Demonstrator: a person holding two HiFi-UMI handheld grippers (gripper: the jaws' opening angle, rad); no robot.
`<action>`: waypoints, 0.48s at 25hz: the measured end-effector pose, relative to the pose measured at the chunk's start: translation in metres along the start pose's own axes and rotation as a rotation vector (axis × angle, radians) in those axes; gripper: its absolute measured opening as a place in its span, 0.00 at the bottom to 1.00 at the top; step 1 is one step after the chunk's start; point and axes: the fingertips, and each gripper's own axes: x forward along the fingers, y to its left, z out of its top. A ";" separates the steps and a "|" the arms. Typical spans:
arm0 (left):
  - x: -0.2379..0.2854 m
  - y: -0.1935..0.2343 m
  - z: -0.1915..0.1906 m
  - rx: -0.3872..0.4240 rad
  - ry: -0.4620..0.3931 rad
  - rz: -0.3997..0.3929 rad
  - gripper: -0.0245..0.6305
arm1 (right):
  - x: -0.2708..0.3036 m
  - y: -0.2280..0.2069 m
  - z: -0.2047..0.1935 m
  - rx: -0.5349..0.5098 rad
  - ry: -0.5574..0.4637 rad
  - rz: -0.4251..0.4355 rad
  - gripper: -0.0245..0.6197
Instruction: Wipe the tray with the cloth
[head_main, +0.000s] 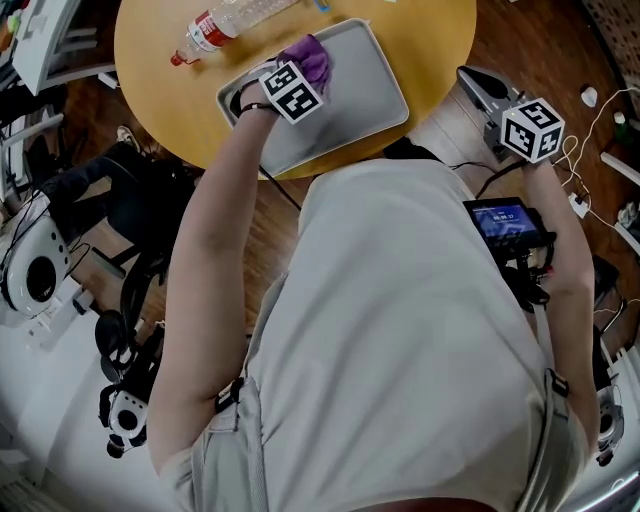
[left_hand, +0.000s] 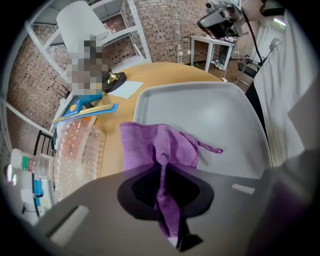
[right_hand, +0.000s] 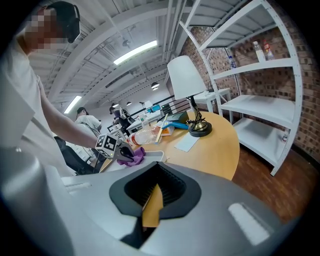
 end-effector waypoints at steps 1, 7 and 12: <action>-0.001 -0.006 -0.001 0.010 0.007 0.001 0.08 | 0.001 0.001 0.001 -0.005 0.000 0.004 0.04; -0.007 -0.064 0.011 -0.009 -0.038 -0.004 0.08 | -0.004 0.003 0.004 -0.024 0.003 0.008 0.04; -0.020 -0.107 0.007 0.007 -0.059 -0.021 0.08 | 0.016 0.017 0.006 -0.043 -0.009 0.060 0.04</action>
